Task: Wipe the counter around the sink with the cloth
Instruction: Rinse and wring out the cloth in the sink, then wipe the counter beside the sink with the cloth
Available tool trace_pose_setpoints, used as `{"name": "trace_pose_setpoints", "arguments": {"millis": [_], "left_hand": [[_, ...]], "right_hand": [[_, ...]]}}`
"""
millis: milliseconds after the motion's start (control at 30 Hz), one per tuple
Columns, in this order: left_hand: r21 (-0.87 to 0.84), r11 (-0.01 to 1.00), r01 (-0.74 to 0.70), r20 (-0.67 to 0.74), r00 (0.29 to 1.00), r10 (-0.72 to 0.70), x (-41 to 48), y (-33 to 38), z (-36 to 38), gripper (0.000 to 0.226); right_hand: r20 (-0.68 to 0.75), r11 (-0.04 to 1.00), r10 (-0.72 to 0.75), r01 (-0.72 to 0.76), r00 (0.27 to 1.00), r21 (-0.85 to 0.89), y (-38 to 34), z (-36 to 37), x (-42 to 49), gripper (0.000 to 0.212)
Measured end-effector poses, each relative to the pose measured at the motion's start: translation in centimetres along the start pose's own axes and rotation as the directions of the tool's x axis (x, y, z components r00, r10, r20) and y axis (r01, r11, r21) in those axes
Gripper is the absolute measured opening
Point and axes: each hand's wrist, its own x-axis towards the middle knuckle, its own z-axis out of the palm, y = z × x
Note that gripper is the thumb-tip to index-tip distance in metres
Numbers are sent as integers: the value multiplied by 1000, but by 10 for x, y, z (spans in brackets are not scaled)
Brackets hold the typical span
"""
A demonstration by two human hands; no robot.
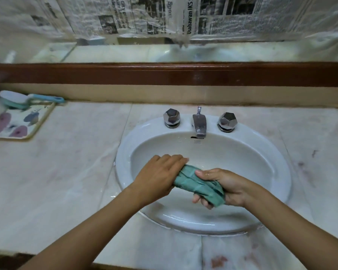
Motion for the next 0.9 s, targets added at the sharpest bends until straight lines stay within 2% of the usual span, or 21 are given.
{"name": "trace_pose_setpoints", "arguments": {"millis": [67,133,200,267,333,433,467,533,600,633,667,700,767,800,867,900], "left_hand": [[0,1000,31,-35,999,-31,-19,-6,0,65],[-37,995,89,-37,995,-90,-41,-12,3,65],[-115,972,205,1,978,-207,-71,-24,7,71],[-210,922,327,27,944,-329,-106,-42,14,81],[-286,852,437,37,894,-447,-142,-64,20,84],[-373,683,629,45,747,-663,-202,-109,26,79],[-392,623,677,52,693,-719,-217,-125,27,75],[-419,520,744,79,600,-796,-249,-167,29,70],[-411,484,772,83,561,-824,-270,-211,29,64],[-391,487,781,77,556,-828,-276,-230,29,61],[-371,497,785,74,558,-827,-281,-249,30,57],[-349,513,785,72,568,-820,-284,-267,31,55],[-314,550,774,70,597,-799,-287,-301,33,49],[-290,565,773,72,606,-792,-287,-314,34,47],[-225,597,770,94,627,-773,-283,-339,37,47],[-192,613,766,102,637,-764,-282,-348,38,49]], "right_hand": [[34,997,-8,6,999,79,4,9,13,41],[-6,998,-54,54,999,42,5,24,28,36],[-89,988,-120,110,989,-110,4,50,48,20],[-123,922,-206,150,971,-356,0,83,70,16],[-115,826,-284,182,952,-534,-3,114,94,27],[-150,758,-372,207,916,-618,-20,160,140,30],[-168,714,-433,223,886,-663,-27,169,154,26],[-207,540,-607,207,768,-816,-47,190,191,15],[-187,342,-751,132,633,-930,-63,211,227,20],[-132,239,-786,100,604,-966,-67,219,242,22],[-66,131,-786,62,614,-989,-69,225,259,20],[-11,30,-750,17,661,-999,-66,228,276,20],[1,-115,-669,-102,744,-988,-55,229,302,44],[-31,-117,-666,-146,745,-982,-49,229,309,52],[-46,-109,-724,-180,688,-978,-46,235,323,54],[-30,-135,-715,-180,698,-974,-46,237,329,56]]}}
